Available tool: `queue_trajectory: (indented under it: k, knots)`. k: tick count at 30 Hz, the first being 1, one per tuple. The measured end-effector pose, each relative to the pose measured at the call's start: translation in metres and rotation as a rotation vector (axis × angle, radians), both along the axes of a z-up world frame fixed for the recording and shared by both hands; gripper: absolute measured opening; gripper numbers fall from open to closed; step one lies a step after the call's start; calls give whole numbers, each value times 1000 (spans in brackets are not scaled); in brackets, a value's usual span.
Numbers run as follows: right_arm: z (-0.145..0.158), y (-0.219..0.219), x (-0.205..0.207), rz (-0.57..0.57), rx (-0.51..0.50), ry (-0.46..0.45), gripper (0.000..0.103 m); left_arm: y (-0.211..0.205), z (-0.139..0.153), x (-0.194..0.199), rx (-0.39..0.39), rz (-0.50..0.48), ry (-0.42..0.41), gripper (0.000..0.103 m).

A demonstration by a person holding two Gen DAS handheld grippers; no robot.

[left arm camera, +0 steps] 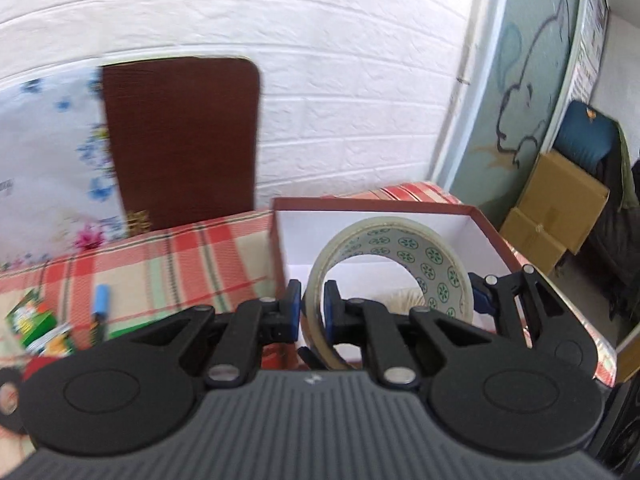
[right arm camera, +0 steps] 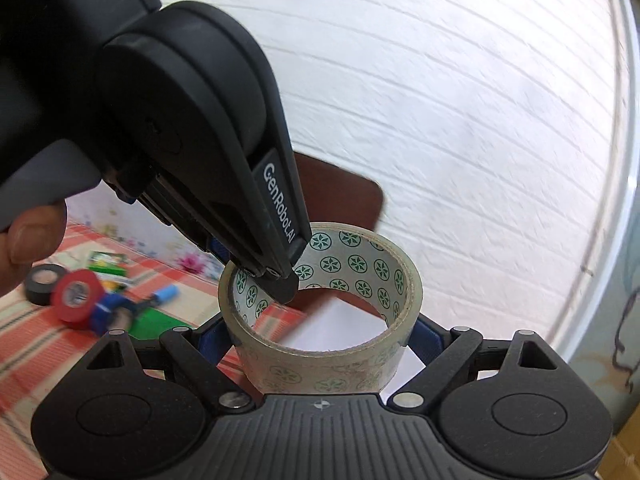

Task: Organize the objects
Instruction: 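Carry the clear tape into the brown box with both tools and release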

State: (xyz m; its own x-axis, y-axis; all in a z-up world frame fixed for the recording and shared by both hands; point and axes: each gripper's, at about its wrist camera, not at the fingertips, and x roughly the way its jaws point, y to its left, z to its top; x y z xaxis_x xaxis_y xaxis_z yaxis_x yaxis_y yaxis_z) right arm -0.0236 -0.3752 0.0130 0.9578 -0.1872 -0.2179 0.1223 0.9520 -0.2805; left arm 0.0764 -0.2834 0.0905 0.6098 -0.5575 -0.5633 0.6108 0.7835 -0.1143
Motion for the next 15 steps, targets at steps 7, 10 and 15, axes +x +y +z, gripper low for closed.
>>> queue_trajectory:
  k: [7,10,15]
  knots:
    - [-16,-48,33,-76,110,73,88,-57,-14,23,73,-10,0,14]
    - [-22,-55,38,-110,162,89,88,-59,-16,24,99,3,13,23]
    - [-20,-40,17,-110,171,24,88,-35,-10,0,109,11,-81,34]
